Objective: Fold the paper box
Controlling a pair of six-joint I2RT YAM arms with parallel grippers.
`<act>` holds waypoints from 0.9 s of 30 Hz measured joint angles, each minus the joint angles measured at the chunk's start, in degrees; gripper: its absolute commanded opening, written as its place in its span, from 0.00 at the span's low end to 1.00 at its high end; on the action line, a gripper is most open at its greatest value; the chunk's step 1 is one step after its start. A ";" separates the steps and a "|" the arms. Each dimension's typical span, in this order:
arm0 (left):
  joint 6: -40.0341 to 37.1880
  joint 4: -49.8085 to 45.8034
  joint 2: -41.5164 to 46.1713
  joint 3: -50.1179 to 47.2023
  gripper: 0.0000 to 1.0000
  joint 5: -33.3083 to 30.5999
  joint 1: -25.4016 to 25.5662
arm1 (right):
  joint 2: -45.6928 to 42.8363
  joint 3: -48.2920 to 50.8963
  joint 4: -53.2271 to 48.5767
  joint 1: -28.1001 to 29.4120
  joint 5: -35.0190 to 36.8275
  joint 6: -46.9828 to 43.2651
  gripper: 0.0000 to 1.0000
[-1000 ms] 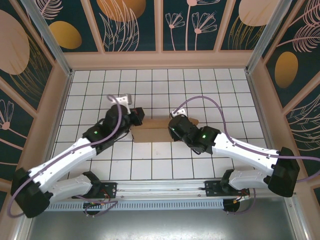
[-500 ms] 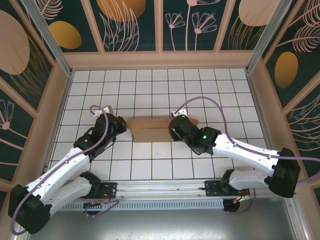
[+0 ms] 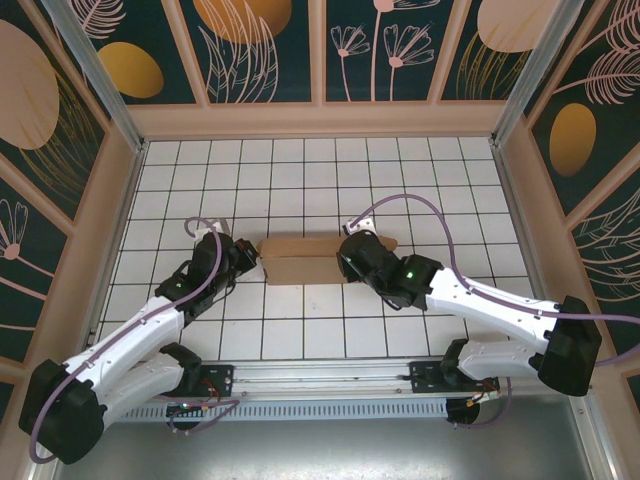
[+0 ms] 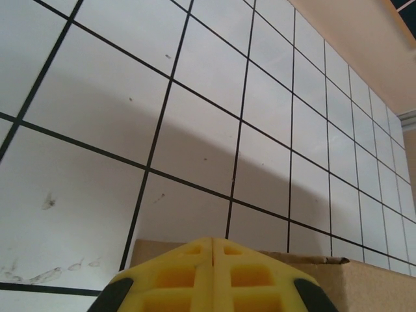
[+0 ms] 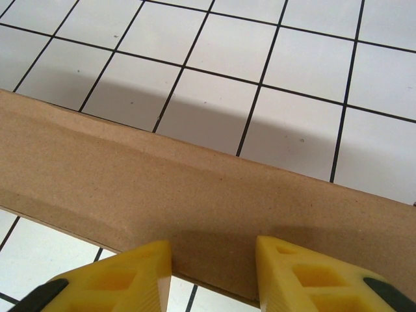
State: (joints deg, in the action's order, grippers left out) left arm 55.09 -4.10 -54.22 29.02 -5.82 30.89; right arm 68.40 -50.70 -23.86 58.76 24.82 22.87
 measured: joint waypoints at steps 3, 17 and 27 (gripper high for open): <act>0.42 1.75 -1.01 -0.31 0.00 0.96 -0.26 | 0.02 0.00 -0.02 0.00 0.00 0.00 0.38; 0.20 1.97 -1.07 0.35 0.00 -0.48 -0.85 | 1.27 -2.32 -2.10 -0.96 -1.27 -0.28 0.41; -13.16 -8.33 -1.01 16.00 0.46 -6.05 -0.39 | 2.97 -16.94 -11.10 -7.26 -9.14 -5.46 0.52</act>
State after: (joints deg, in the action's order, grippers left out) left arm 41.93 -12.43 -55.22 45.01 -11.88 30.50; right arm 71.37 -67.64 -34.96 51.51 15.68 17.41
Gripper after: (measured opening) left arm 0.262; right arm 0.506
